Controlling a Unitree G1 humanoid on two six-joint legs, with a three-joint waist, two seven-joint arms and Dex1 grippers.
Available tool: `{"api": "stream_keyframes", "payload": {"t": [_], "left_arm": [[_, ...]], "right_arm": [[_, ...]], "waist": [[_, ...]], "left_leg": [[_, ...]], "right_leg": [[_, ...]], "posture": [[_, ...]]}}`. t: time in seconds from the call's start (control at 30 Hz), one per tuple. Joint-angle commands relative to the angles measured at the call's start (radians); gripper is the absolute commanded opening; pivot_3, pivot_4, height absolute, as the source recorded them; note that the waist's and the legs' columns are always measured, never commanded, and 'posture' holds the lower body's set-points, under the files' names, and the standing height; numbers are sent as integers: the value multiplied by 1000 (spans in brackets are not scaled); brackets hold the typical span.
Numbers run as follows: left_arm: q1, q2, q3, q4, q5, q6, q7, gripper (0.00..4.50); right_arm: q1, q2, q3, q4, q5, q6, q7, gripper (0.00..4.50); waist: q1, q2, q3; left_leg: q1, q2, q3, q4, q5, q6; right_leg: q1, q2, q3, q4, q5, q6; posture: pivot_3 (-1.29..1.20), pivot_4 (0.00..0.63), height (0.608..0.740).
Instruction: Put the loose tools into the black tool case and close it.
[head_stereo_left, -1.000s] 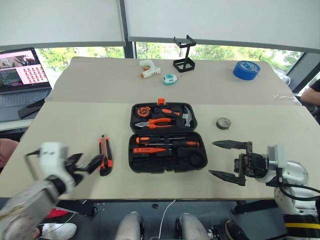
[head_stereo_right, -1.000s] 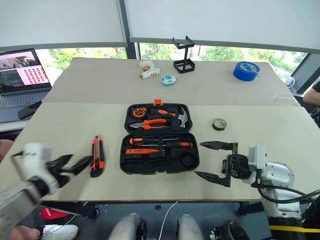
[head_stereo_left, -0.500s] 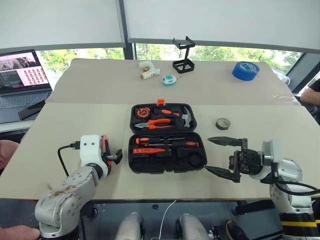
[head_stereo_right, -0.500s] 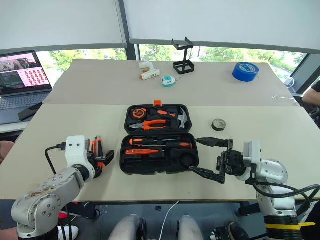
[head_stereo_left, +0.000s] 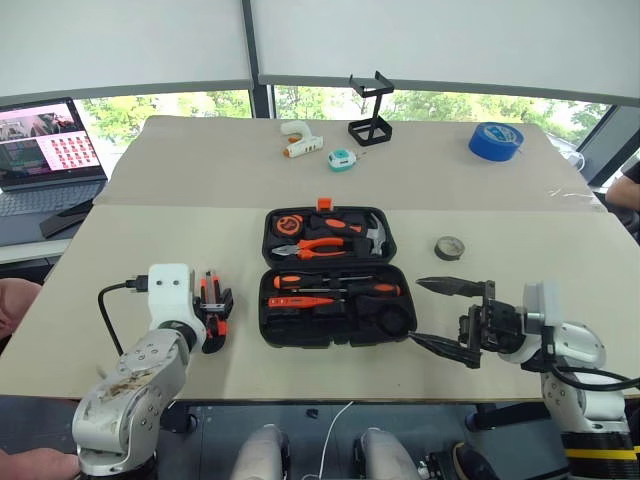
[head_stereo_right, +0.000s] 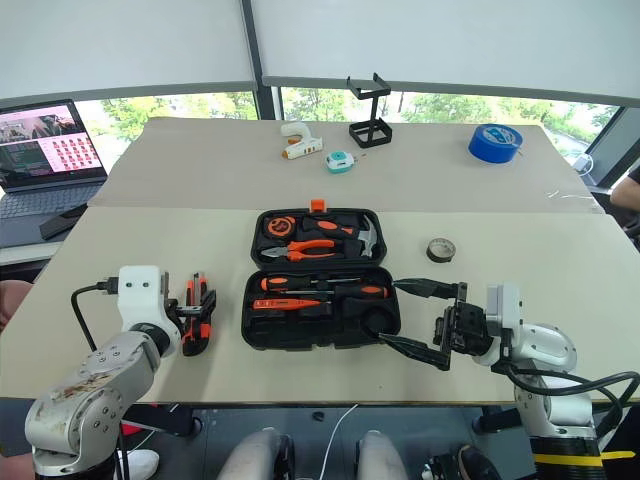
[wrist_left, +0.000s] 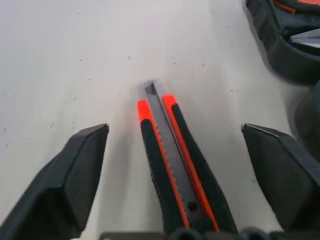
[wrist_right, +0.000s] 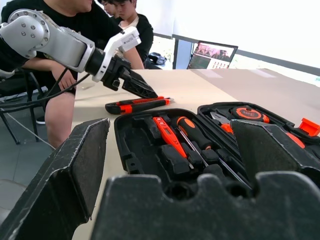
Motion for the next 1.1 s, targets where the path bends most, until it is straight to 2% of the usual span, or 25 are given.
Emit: {"api": "stream_keyframes", "payload": {"t": [0.03, 0.3, 0.4, 0.5, 0.57, 0.6, 0.7, 0.73, 0.77, 0.8, 0.87, 0.97, 1.03, 1.1], "left_arm": [[1, -34, -3, -8, 24, 14, 18, 4392], [12, -70, -80, 65, 97, 58, 31, 4392], [4, -79, -80, 57, 108, 47, 17, 3663], [-1, -68, -63, 39, 106, 66, -4, 2697], [21, -35, -43, 28, 98, 36, -53, 1892], [32, -18, -39, 25, 95, 22, -78, 1718], [85, 85, 26, 24, 67, -148, -255, 1711], [97, 138, 75, 42, 45, -243, -360, 1711], [105, 191, 110, 62, 24, -340, -475, 1711], [109, 256, 132, 83, -21, -446, -658, 1711], [116, 360, 137, 119, -95, -583, -940, 1711], [35, 518, 54, 180, -141, -595, -1163, 1711], [-100, 593, -89, 212, -120, -587, -1283, 1711], [-215, 619, -228, 243, -56, -600, -1349, 1711]], "right_arm": [[1, -15, -19, -26, 17, 5, 3, 4500], [-13, -18, -13, -46, 16, 25, -14, 4500], [-16, -19, -13, -55, 17, 34, -23, 4500], [-18, -19, -10, -59, 15, 38, -27, 4500], [-20, -19, -11, -61, 14, 42, -32, 4500], [-21, -19, -11, -61, 13, 43, -32, 4500], [-24, -24, -20, -69, 23, 55, -34, 4500], [-23, -29, -29, -76, 32, 64, -37, 4500], [-21, -35, -36, -83, 40, 70, -38, 4500], [-15, -45, -46, -89, 46, 75, -35, 4500], [-10, -58, -62, -94, 56, 85, -35, 4500], [5, -85, -95, -99, 65, 91, -26, 4500], [32, -125, -108, -78, 30, 49, 30, 4500], [58, -152, -122, -62, 13, 30, 59, 4500]], "waist": [[0, 0, 0], [1, 0, 0], [1, 1, 0], [2, 1, 0], [3, 1, 0], [2, 1, 0], [-3, 0, 0], [-5, -1, 1], [-4, -1, 1], [-2, -2, 1], [1, -2, 2], [10, 0, 3], [11, 0, 3], [18, 0, 3]], "left_leg": [[0, 0, 0, 0, 0, 0], [1, 0, 0, 0, 0, 0], [1, 0, 0, 0, 0, 0], [0, 0, 0, 0, 0, 0], [0, 0, 0, 0, 0, 0], [0, 0, 0, 0, 0, 0], [0, 0, 0, -2, 0, 0], [-1, 0, 1, -3, 0, 0], [-2, 1, 1, -4, 0, 0], [-4, 1, 1, -4, 0, -1], [-10, 2, 0, -4, 2, -4], [-10, 1, 1, -6, 2, -5], [-10, 0, 3, -6, -1, -8], [-11, -2, 2, -6, 3, 0]], "right_leg": [[0, 0, 0, 0, 0, 0], [0, 0, 0, 0, 0, 0], [0, 0, 0, 0, 0, 0], [0, 0, 0, 0, 0, 0], [0, -1, 0, -1, 0, 0], [0, -1, 0, -1, 0, 0], [-1, -1, 0, -2, 0, -1], [-3, -1, 0, -2, -1, -2], [-5, -1, 0, -2, -2, -4], [-7, -2, 0, -1, -3, -5], [-15, -3, -1, 2, -4, -11], [-14, -5, -3, 0, -6, -14], [-14, -5, -2, 0, -6, -14], [-12, -4, -4, -3, -6, -12]], "posture": [[0, 150, 740], [0, 150, 740], [0, 150, 740], [0, 150, 740], [0, 150, 740], [0, 150, 740], [0, 150, 740], [0, 150, 740], [0, 150, 740], [0, 150, 740], [0, 150, 740], [0, 150, 740], [0, 150, 740], [0, 150, 740]]}}
